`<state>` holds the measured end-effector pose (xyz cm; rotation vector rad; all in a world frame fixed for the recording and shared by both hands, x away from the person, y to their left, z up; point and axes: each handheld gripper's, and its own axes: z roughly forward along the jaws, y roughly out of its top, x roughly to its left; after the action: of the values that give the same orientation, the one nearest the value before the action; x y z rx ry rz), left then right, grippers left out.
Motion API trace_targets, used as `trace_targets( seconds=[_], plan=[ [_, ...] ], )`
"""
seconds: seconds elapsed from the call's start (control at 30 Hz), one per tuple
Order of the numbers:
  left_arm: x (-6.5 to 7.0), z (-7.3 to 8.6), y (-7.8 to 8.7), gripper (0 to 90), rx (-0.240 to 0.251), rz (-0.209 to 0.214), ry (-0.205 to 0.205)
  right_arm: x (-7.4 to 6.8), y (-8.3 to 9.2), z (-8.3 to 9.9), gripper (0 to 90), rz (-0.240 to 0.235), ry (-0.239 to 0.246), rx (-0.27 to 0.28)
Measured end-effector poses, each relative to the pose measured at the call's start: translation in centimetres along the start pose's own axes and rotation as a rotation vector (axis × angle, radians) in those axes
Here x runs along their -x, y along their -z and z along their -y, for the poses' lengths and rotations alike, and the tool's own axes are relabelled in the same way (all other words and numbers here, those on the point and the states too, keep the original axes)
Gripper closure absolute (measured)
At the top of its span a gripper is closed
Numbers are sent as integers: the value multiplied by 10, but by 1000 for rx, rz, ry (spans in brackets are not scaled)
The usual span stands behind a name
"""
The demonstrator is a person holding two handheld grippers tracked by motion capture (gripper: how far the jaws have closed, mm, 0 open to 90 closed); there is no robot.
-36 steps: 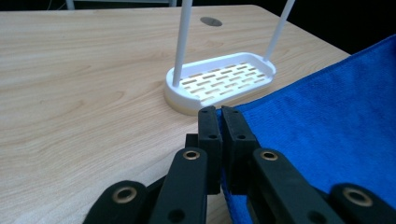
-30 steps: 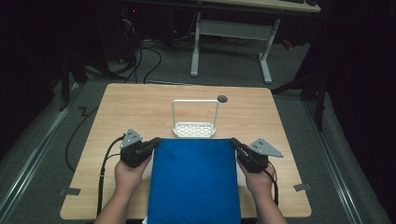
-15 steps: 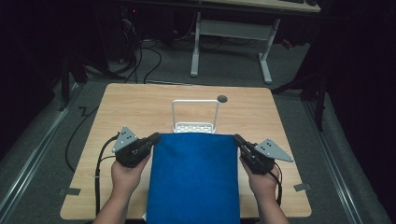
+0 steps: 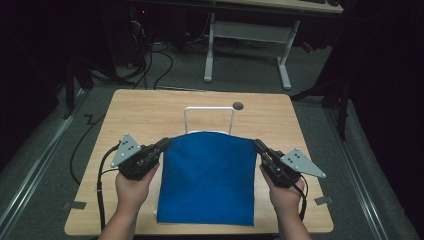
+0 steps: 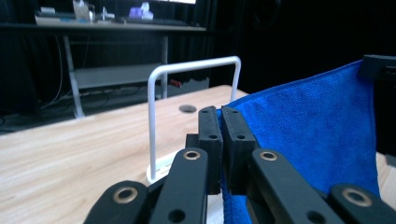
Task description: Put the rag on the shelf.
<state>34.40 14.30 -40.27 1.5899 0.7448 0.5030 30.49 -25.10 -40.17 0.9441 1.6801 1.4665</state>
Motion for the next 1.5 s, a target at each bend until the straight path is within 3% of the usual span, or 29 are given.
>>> trace_targets(
  seconds=[0.4,0.6,0.87,1.03,1.17,1.3,1.5],
  plan=[
    [-5,-34,4,881,67,-9,-42,5,4,-46,885,19,32,90],
    [-15,-54,1,882,91,-28,-70,7,-1,-60,885,21,41,94],
    [-35,-71,-18,882,66,-38,-86,27,-19,-74,886,49,26,71],
    [-48,-76,-32,882,12,-58,-108,41,-30,-73,886,67,-10,54],
    [-54,-78,-42,881,-5,-83,-123,44,-38,-71,886,75,-12,41],
    [-59,-79,-50,881,2,-97,-104,48,-49,-71,886,97,-6,45],
    [-66,-89,-65,881,-12,-112,-122,56,-60,-75,887,109,-20,48]
  ],
)
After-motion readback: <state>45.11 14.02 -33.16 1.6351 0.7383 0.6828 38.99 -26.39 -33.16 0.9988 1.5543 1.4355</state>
